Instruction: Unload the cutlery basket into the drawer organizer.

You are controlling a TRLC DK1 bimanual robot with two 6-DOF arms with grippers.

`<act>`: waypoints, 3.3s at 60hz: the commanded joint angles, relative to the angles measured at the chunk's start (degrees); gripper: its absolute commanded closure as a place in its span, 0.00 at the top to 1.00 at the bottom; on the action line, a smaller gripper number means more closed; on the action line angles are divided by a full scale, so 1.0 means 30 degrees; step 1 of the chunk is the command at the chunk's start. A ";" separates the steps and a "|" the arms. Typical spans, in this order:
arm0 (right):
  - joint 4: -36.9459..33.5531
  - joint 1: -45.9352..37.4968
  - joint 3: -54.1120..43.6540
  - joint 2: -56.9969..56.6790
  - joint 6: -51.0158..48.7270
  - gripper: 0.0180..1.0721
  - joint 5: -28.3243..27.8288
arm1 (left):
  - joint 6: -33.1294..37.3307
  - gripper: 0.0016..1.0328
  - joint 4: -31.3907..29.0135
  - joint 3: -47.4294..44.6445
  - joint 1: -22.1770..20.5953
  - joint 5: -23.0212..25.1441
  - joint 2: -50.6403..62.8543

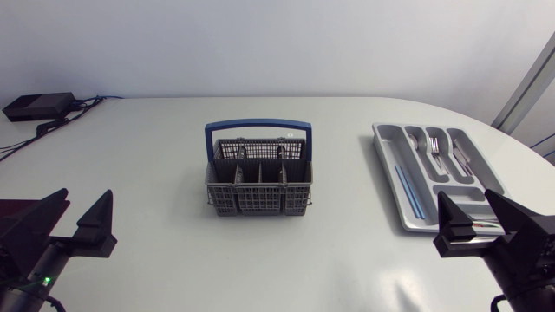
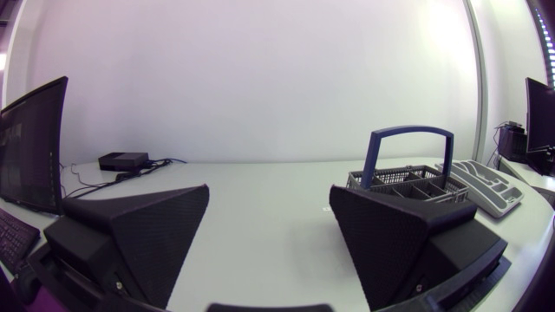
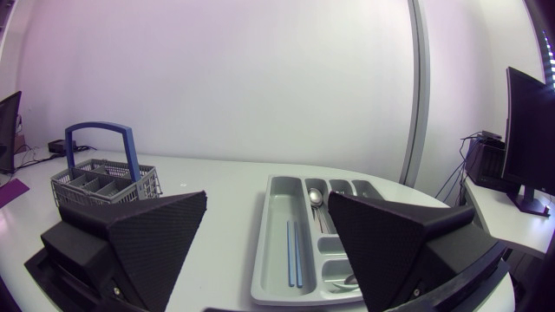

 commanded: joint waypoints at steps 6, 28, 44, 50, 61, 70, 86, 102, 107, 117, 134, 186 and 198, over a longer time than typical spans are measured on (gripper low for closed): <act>0.0339 -0.0084 -0.0382 -0.0084 0.0543 0.96 -0.0062 | -0.0477 0.95 -0.0171 -0.0761 -0.0098 -0.0025 -0.0120; 0.0339 -0.0084 -0.0382 -0.0084 0.0543 0.96 -0.0062 | -0.0477 0.96 -0.0171 -0.0761 -0.0098 -0.0025 -0.0120; 0.0339 -0.0084 -0.0382 -0.0084 0.0543 0.96 -0.0062 | -0.0477 0.96 -0.0171 -0.0761 -0.0098 -0.0025 -0.0120; 0.0339 -0.0084 -0.0382 -0.0084 0.0543 0.96 -0.0062 | -0.0477 0.96 -0.0171 -0.0761 -0.0098 -0.0025 -0.0120; 0.0339 -0.0084 -0.0382 -0.0084 0.0543 0.96 -0.0062 | -0.0477 0.96 -0.0171 -0.0761 -0.0098 -0.0025 -0.0120; 0.0339 -0.0084 -0.0382 -0.0084 0.0543 0.96 -0.0062 | -0.0477 0.96 -0.0171 -0.0761 -0.0098 -0.0025 -0.0120; 0.0339 -0.0084 -0.0382 -0.0084 0.0543 0.96 -0.0062 | -0.0477 0.96 -0.0171 -0.0761 -0.0098 -0.0025 -0.0120; 0.0339 -0.0084 -0.0382 -0.0084 0.0543 0.96 -0.0062 | -0.0477 0.96 -0.0171 -0.0761 -0.0098 -0.0025 -0.0120; 0.0339 -0.0084 -0.0382 -0.0084 0.0543 0.96 -0.0062 | -0.0477 0.96 -0.0171 -0.0761 -0.0098 -0.0025 -0.0120; 0.0339 -0.0084 -0.0382 -0.0084 0.0543 0.96 -0.0062 | -0.0477 0.96 -0.0171 -0.0761 -0.0098 -0.0025 -0.0120; 0.0339 -0.0084 -0.0382 -0.0084 0.0543 0.96 -0.0062 | -0.0477 0.96 -0.0171 -0.0761 -0.0098 -0.0025 -0.0120; 0.0339 -0.0084 -0.0382 -0.0084 0.0543 0.96 -0.0062 | -0.0477 0.96 -0.0171 -0.0761 -0.0098 -0.0025 -0.0120; 0.0339 -0.0084 -0.0382 -0.0084 0.0543 0.96 -0.0062 | -0.0477 0.96 -0.0171 -0.0761 -0.0098 -0.0025 -0.0120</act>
